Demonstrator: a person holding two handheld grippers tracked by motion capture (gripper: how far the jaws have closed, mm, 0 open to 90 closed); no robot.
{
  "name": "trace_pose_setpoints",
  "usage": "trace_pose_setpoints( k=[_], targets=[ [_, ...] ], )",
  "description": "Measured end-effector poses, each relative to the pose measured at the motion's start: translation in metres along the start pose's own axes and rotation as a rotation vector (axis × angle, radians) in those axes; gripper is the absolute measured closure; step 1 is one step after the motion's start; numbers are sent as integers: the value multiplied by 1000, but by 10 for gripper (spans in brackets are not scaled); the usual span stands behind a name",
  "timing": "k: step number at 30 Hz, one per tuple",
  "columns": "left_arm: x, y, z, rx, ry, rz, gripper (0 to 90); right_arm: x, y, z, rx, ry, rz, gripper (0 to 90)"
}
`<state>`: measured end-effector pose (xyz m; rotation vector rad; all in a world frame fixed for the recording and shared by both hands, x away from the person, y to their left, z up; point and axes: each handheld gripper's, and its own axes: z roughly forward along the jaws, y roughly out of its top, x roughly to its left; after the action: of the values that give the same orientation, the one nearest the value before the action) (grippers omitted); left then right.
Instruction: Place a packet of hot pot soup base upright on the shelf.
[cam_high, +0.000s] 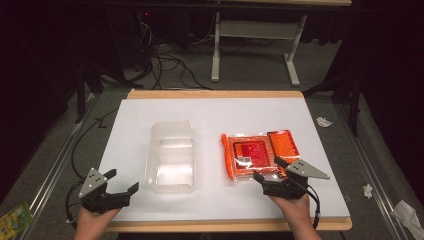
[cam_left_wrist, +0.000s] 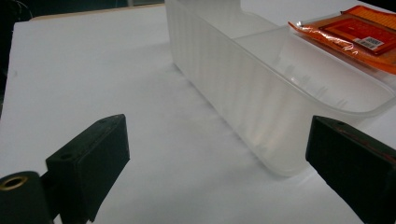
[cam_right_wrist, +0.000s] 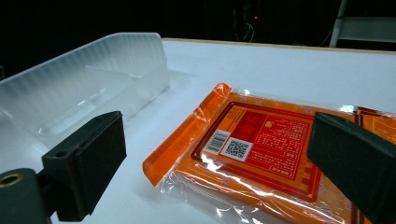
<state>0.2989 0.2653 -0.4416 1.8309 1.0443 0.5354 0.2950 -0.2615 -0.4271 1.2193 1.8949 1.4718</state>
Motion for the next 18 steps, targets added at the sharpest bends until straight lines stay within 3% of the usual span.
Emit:
trace_pose_setpoints(
  k=[6, 10, 18],
  targets=[
    [-3, 1, 1, 10, -10, 31, 62, 1, 0, -7, -8, -19, -24, 42],
    [-3, 0, 3, 28, -15, 40, 63, -2, 1, -8, -4, -28, -24, 41],
    [-4, 0, 2, 16, -14, 40, 67, -10, -1, -12, -3, -63, -13, 51]
  ],
)
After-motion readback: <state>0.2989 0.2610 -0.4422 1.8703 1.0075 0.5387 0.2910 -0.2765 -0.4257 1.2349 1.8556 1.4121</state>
